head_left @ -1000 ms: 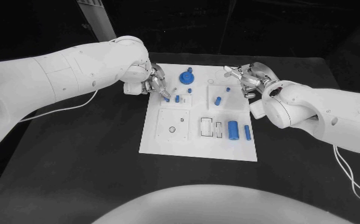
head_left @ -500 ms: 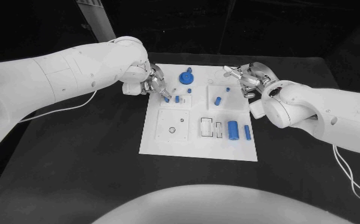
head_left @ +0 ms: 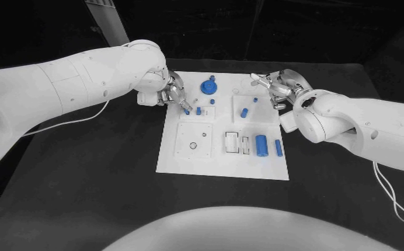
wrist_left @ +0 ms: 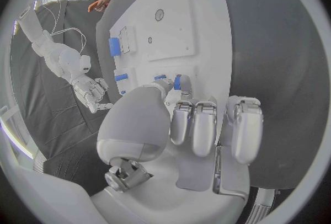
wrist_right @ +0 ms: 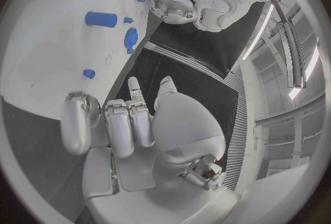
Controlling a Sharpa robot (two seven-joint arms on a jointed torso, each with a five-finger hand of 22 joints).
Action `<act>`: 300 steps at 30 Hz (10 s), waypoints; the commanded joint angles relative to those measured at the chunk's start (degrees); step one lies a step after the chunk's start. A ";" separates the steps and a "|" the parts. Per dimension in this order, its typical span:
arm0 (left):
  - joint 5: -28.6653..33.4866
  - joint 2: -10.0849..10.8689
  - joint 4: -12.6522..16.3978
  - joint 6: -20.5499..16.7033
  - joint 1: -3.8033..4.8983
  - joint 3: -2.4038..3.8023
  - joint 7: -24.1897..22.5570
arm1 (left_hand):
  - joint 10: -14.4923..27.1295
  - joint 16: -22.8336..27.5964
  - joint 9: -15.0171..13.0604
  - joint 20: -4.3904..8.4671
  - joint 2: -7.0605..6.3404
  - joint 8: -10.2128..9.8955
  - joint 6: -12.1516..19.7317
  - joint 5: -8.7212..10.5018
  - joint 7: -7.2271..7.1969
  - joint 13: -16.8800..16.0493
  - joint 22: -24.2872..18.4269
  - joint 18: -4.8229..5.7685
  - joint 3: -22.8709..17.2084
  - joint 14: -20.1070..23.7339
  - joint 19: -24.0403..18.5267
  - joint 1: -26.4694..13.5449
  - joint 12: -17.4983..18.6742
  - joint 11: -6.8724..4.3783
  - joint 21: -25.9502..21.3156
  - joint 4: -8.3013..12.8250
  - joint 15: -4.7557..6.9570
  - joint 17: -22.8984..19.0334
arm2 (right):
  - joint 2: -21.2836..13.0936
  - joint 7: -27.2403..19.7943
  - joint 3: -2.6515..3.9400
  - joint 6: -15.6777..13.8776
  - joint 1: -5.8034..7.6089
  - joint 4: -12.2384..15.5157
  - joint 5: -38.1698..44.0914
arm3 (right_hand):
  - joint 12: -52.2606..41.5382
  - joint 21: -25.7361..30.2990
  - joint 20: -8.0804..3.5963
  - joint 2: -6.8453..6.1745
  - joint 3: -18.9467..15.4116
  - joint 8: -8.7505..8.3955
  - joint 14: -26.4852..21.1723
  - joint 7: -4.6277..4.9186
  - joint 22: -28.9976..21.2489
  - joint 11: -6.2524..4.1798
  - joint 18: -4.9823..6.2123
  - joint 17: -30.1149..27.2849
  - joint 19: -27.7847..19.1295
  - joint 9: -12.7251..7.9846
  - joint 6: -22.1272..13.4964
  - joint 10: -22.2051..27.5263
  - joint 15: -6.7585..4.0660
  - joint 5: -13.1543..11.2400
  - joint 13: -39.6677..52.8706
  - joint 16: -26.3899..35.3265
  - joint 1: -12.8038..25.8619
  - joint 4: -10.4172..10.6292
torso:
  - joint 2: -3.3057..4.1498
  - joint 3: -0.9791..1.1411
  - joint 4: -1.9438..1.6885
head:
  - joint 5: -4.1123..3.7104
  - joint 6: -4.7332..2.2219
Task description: Assemble the parts on the task board
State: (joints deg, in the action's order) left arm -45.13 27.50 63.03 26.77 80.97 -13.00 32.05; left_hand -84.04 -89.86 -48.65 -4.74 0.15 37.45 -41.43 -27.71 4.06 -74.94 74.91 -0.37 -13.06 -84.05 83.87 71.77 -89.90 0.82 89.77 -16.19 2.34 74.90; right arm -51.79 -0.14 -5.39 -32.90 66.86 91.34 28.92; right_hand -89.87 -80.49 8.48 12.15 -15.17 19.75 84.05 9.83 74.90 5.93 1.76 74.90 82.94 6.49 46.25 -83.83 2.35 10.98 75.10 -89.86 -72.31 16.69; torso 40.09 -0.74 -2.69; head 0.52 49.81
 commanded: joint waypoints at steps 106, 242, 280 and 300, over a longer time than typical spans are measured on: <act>-1.34 5.20 5.11 -12.65 -0.16 -0.40 -12.29 | -5.96 -0.14 4.83 -1.58 1.38 -3.62 1.78 8.10 1.92 -15.06 15.09 0.37 19.06 -5.95 6.13 -10.70 -0.10 1.57 0.23 -0.52 -1.96 15.10 | 0.05 -0.47 0.02 0.06 0.07 -0.23 -0.11 | -0.13 -0.04 -0.32 0.27 -0.37 0.17 5.95 -0.04 9.01 -0.40 1.05 15.10 0.17 -0.13 0.20 -6.17 -0.44 0.29 14.90 -0.14 -0.45 -0.03 | -0.11 -0.02 -0.05 | -0.37 -0.21; -46.92 -3.76 -3.22 -35.88 -5.66 -0.40 -48.92 | 27.82 -0.14 42.19 -2.76 -3.76 -31.51 -15.64 24.89 3.83 71.40 15.09 0.37 8.39 -5.95 6.13 30.51 78.71 4.15 0.23 -0.39 -3.68 15.10 | 0.71 -3.87 0.10 -2.34 0.73 -0.12 8.50 | -0.13 -0.28 -0.38 0.14 -0.56 0.04 5.95 -0.06 9.21 -0.44 0.97 15.10 0.43 -0.31 0.19 -6.17 -0.50 0.25 14.90 -0.14 -1.34 -0.13 | 0.02 0.01 -0.02 | -0.43 -0.98; -47.52 -5.82 -5.51 -32.59 -6.21 -0.39 -48.29 | 26.06 -0.14 42.71 -2.74 -2.55 -32.11 -16.46 24.88 4.16 71.39 15.09 0.37 6.82 -5.95 6.13 30.89 79.02 4.34 0.23 -0.39 -4.12 15.10 | 0.92 -3.36 0.10 -1.96 0.73 0.24 7.83 | -0.13 -0.23 -0.39 0.16 -0.61 0.02 5.95 -0.06 9.19 -0.44 0.99 15.10 0.42 -0.34 0.17 -6.17 -0.50 0.20 14.90 -0.14 -1.36 -0.09 | -0.02 -0.01 -0.01 | -0.62 -0.63; -49.66 -5.99 -5.75 -33.00 -6.27 -0.39 -47.05 | 26.22 -0.14 42.95 -2.82 -2.79 -32.52 -16.18 24.88 4.20 71.46 15.09 0.37 6.56 -5.95 6.13 30.94 79.45 4.39 0.23 -0.46 -4.20 15.10 | 1.08 -3.36 0.10 -1.80 0.73 0.11 7.82 | -0.13 -0.23 -0.39 0.16 -0.61 0.02 5.95 -0.06 9.19 -0.44 0.99 15.10 0.42 -0.34 0.17 -6.17 -0.50 0.20 14.90 -0.14 -1.36 -0.09 | 0.01 0.00 0.02 | -0.56 -0.57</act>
State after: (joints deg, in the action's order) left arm -93.68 21.51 57.44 -7.44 74.88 -13.23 -16.87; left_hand -57.55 -89.86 -5.77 -7.82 -2.71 5.31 -57.53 -3.15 8.26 -3.57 74.91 -0.38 -6.13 -84.04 84.04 102.52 -10.63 5.22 89.77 -16.68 -1.55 74.92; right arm -50.74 -3.25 -5.32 -35.07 67.50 91.41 36.83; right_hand -89.91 -80.49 8.28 12.30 -15.48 19.75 84.05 9.84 74.90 5.74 1.76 74.90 83.14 6.22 46.25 -84.02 2.35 11.20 75.10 -89.86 -73.06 16.67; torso 40.07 -0.73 -2.70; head -0.05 49.24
